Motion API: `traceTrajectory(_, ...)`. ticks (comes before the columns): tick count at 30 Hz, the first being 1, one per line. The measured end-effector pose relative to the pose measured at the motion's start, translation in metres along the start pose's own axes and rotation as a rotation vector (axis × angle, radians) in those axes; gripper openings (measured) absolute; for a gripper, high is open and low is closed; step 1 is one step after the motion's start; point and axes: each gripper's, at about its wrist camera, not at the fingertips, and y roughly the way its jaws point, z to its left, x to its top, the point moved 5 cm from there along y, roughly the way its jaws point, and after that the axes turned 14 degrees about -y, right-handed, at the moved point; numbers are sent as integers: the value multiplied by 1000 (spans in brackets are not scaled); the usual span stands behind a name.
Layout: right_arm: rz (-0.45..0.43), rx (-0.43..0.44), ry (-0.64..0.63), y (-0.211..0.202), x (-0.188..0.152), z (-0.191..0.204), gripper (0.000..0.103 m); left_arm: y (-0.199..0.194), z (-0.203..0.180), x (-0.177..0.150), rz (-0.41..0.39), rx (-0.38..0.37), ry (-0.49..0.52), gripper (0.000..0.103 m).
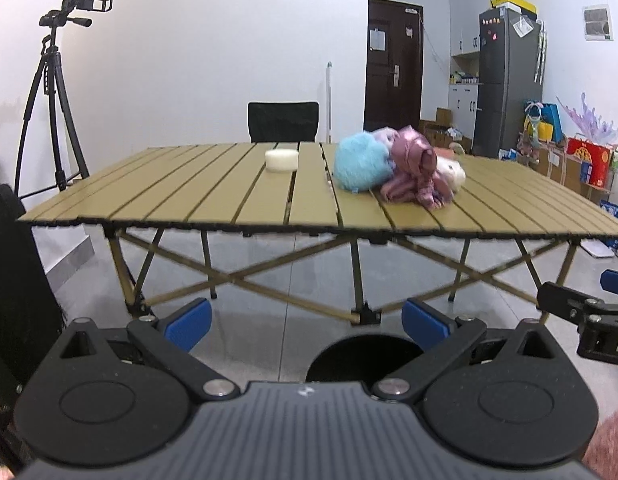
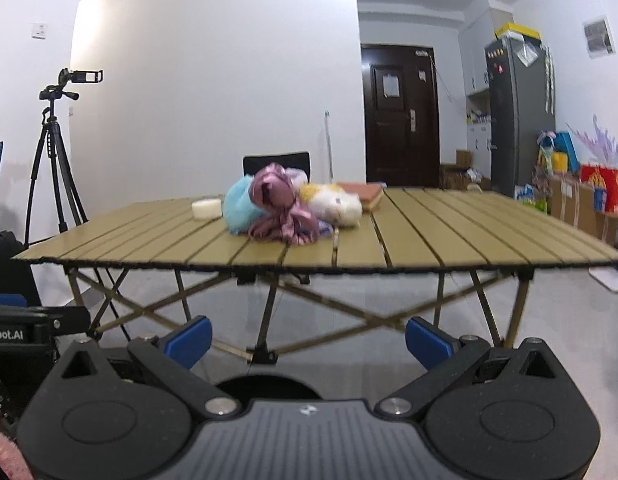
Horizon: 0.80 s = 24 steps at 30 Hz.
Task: Collect trash
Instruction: 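Move both tools forward toward the pile of items on the table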
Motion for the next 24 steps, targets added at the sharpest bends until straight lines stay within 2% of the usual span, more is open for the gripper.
traceTrajectory(3,-33,52,-5,17,15,-2,103,13,-5,15,-33,1,3,103)
traceTrajectory(9,-68,43,-62,58,43,-4,102,45,-9,43,-64,12,-17,103)
traceTrajectory(16,-100,8,-133,114,70,-5,102,84,-8,73,-61,36,-33,103)
traceTrajectory(20,-96,14,-123,150,83,-9,102,103,-7,88,-86,50,-35,103)
traceTrajectory(24,-52,40,-121,185,88,-8,102,125,-5,98,-83,66,-44,103)
